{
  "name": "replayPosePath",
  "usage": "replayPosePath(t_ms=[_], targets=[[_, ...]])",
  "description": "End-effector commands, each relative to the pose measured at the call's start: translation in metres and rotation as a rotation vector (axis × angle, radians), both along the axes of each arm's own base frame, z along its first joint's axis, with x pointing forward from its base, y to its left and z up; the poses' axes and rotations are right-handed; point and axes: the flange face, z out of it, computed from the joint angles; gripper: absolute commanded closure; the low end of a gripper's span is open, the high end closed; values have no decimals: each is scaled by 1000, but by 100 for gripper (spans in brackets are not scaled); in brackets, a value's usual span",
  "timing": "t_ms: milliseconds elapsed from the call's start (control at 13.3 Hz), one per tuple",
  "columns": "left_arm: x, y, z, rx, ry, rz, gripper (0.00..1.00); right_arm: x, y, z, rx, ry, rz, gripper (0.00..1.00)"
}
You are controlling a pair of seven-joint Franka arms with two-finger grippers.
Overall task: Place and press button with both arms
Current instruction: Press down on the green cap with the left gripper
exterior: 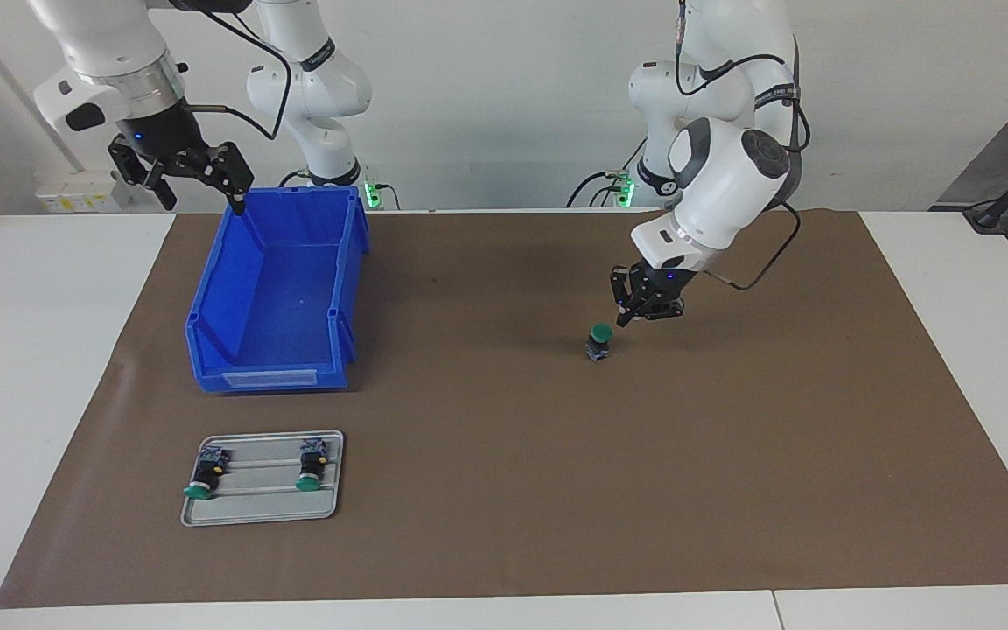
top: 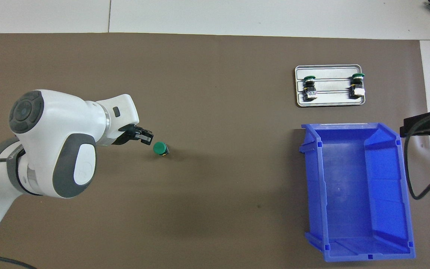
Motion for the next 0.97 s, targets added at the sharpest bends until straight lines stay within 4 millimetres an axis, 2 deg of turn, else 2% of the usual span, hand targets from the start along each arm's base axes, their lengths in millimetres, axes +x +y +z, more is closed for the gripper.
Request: replayPosePath(t_ms=[0,225,300,450,600,900], targets=[[-6,-22,-2,143,-28,-5,100,25,-10,-4,20,6,0,0],[-9,-36,-14,156,-26,-11,100,24,-7,-10,9,11,2,0],[-6,-38,-24,159,-17,-2,100,23,-7,-10,9,11,2,0],[-15,-54,-38,170,2,-9,100,22,-9,-12,11,17,7,0],[-22,-55,-56,181,20,-10,100,21,-7,-12,-3,16,9,0],[-30,-51,-80,178,6,0,100,28,-10,-8,-13,-36,36,0]])
